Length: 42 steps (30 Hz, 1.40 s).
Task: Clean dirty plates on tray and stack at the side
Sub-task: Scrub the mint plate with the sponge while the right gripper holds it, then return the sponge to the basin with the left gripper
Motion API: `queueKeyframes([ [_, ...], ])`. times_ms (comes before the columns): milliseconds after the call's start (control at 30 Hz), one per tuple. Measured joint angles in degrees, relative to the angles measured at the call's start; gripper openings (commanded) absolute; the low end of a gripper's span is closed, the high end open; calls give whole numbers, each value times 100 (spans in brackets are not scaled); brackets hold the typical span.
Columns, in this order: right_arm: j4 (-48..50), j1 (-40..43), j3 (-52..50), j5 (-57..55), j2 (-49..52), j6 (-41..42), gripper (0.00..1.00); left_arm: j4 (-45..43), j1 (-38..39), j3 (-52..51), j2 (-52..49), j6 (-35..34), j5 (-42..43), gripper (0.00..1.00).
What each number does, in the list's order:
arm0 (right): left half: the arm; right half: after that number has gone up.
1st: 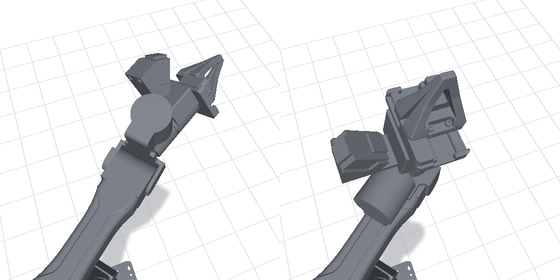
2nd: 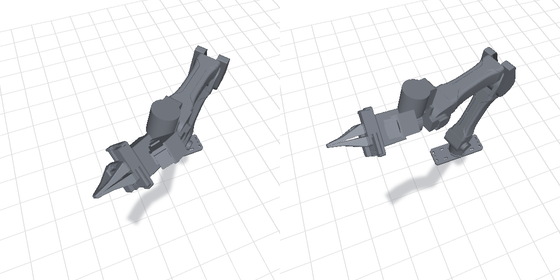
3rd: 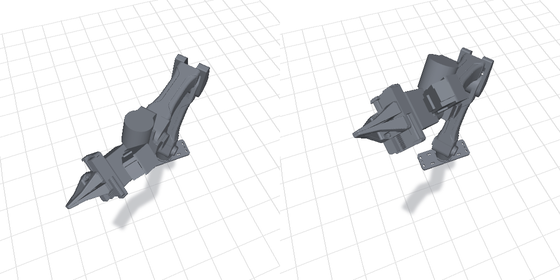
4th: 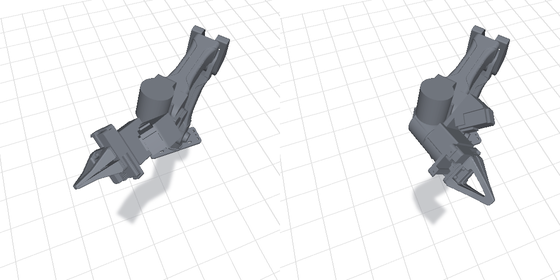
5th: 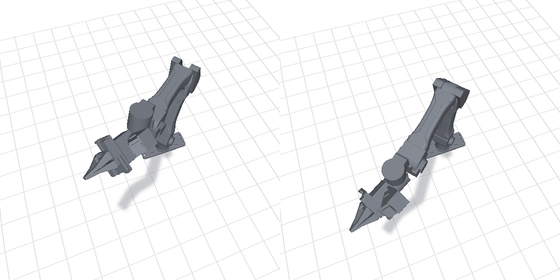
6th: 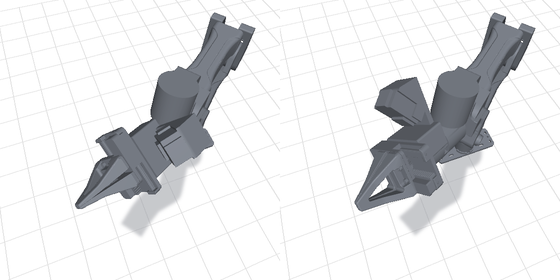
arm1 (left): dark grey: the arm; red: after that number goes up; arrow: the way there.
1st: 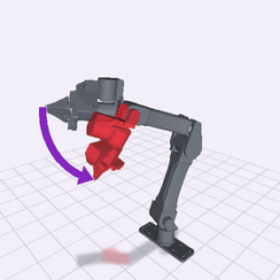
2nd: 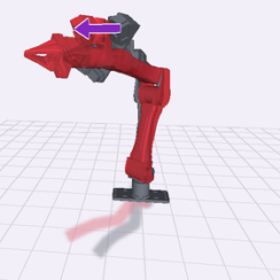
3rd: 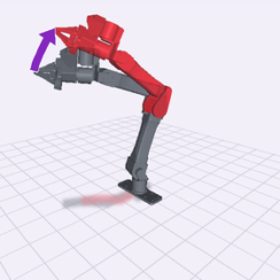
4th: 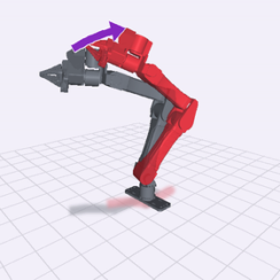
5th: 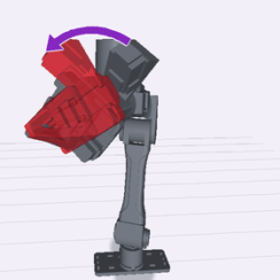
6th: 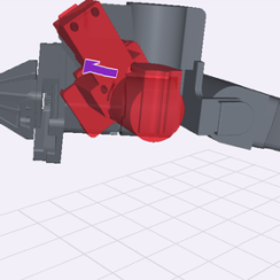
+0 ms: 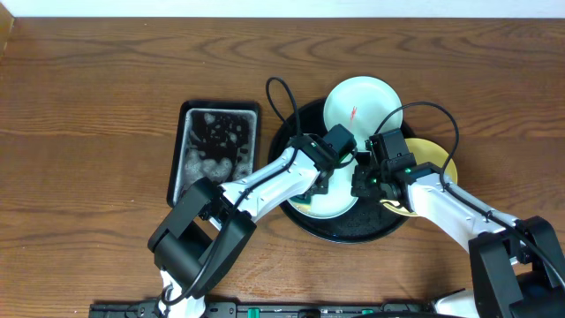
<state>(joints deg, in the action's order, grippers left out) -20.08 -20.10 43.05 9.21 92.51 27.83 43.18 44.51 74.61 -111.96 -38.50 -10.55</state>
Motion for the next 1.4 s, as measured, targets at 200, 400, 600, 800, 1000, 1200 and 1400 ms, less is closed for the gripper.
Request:
queueKeyframes([
  [200,-9,-2,0,31,0,0,1,42,0,72,37,140,-531,7],
  [400,-28,0,2,2,-26,-7,1,144,-72,72,715,256,-352,7],
  [600,-415,0,-70,-164,-431,-157,1,549,-282,74,2264,544,-120,8],
  [800,-629,0,-85,-581,-1432,-297,1,1163,-1576,87,3388,1014,-50,8],
  [1000,-946,-26,-85,-1119,-2249,-468,1,1126,-2608,-92,3329,1370,229,8],
  [1200,-1399,-444,-59,-2129,-3056,-739,1,953,-3152,-649,2789,1670,614,21],
  [1400,-1604,-1097,221,-3303,-3193,-1189,1,863,-3320,-726,2533,1954,1060,41],
])
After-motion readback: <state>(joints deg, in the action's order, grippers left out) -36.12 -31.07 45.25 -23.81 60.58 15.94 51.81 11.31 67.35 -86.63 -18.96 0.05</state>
